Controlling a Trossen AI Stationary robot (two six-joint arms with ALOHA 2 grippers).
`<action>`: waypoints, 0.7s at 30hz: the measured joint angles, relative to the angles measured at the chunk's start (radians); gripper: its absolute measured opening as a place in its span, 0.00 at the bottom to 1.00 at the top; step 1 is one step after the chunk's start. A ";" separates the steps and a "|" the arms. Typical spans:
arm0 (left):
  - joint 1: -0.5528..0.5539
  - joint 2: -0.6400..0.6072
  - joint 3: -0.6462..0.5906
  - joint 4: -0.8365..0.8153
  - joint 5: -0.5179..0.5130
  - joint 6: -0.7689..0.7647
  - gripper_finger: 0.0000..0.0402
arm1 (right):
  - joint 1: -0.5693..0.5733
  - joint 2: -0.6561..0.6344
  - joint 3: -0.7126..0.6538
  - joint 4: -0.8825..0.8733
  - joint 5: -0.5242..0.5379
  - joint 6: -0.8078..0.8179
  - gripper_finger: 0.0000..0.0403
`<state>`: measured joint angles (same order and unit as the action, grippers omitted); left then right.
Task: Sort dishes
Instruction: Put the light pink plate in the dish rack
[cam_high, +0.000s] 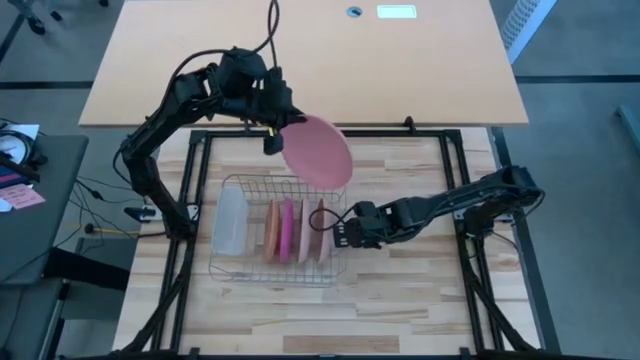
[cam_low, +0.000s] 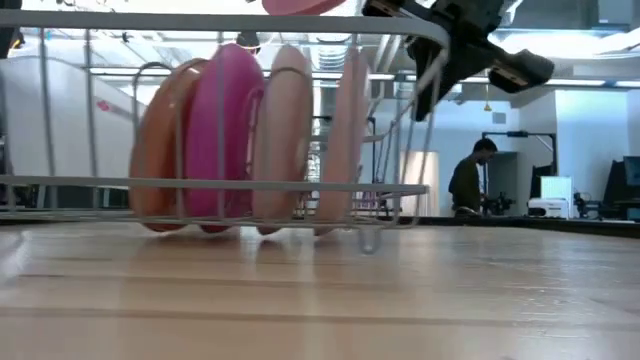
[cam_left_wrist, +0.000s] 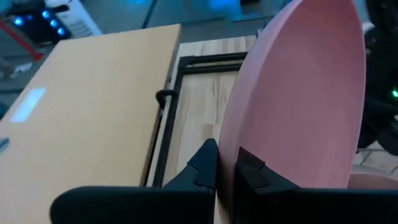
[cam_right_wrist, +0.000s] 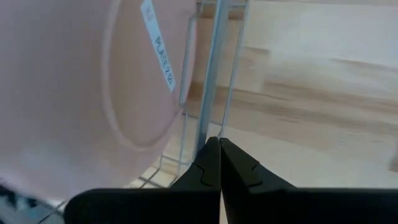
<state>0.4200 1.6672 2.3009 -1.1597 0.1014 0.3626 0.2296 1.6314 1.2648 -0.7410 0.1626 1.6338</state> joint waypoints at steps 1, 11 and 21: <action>-0.007 0.000 0.000 -0.004 0.000 0.015 0.02 | -0.003 0.004 0.000 0.021 -0.005 -0.009 0.00; -0.080 0.002 0.000 0.043 -0.002 0.346 0.01 | 0.008 -0.092 0.001 -0.059 -0.020 -0.029 0.00; -0.165 0.058 0.000 0.127 0.003 0.634 0.01 | 0.058 -0.350 0.001 -0.391 -0.090 -0.038 0.00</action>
<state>0.2550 1.7251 2.3005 -1.0323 0.1044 0.9962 0.2880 1.2815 1.2659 -1.1323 0.0727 1.5956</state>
